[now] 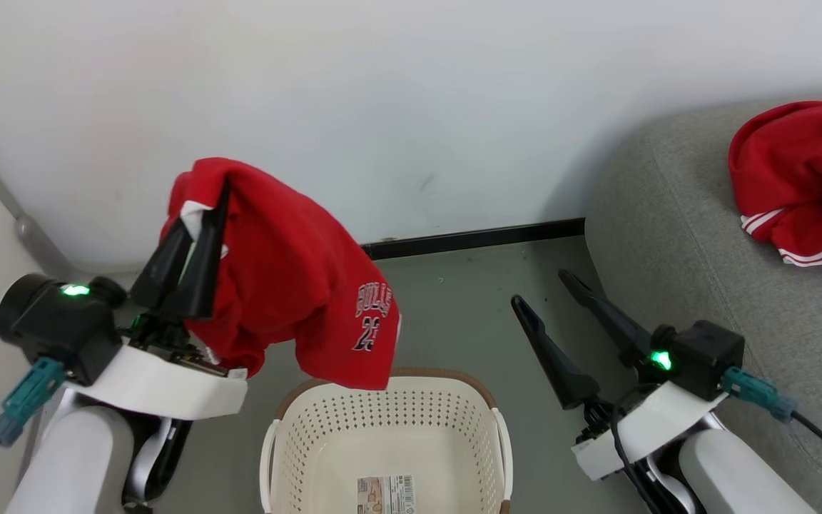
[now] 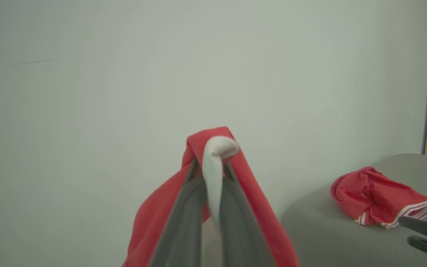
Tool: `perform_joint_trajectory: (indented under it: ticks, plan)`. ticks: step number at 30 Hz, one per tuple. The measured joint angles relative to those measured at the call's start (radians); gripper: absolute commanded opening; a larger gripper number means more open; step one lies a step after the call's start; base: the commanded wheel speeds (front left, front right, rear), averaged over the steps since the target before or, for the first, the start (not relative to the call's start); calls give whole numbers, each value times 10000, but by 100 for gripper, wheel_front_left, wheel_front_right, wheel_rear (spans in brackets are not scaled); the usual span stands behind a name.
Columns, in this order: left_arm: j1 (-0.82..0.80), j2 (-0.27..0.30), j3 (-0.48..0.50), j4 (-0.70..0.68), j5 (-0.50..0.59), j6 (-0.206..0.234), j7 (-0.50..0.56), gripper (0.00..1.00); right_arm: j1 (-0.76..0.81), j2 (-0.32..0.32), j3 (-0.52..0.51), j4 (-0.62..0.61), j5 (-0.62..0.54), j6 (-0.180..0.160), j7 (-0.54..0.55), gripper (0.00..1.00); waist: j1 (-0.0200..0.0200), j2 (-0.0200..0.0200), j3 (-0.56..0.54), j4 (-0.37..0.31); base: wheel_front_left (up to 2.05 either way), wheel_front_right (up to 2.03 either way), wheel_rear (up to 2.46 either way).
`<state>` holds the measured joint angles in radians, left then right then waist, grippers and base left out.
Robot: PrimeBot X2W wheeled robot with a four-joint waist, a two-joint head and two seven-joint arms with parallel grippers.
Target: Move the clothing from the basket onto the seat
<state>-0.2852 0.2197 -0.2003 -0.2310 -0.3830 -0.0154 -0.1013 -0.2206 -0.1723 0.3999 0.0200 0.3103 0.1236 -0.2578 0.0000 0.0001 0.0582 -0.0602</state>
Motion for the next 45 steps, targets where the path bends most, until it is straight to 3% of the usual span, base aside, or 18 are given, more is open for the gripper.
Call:
perform_joint_trajectory:
  ticks: [14, 26, 34, 45]
  plan:
    - [-1203, -393, -1639, -198, 558, -504, 665, 0, -562, -441, 1034, -174, 194, 0, 0, 100, 0, 0, -10, -136, 0, 0, 0]
    - [-2098, -136, -3072, -314, 1438, -940, 1003, 0, -955, -805, 1103, -109, 491, 0, -2, 100, 0, 0, 111, -135, 0, 0, 0]
    - [-2523, -144, -3674, -441, 1649, -1024, 999, 0, -953, -1007, 1935, 184, 1104, 0, 0, 100, 0, 0, 193, -92, 0, 0, 0]
    - [-2826, -142, -4253, -539, 1728, -1034, 963, 0, -1481, -1294, 1992, 96, 1108, 0, -2, 100, 0, 0, 290, -36, 0, 0, 0]
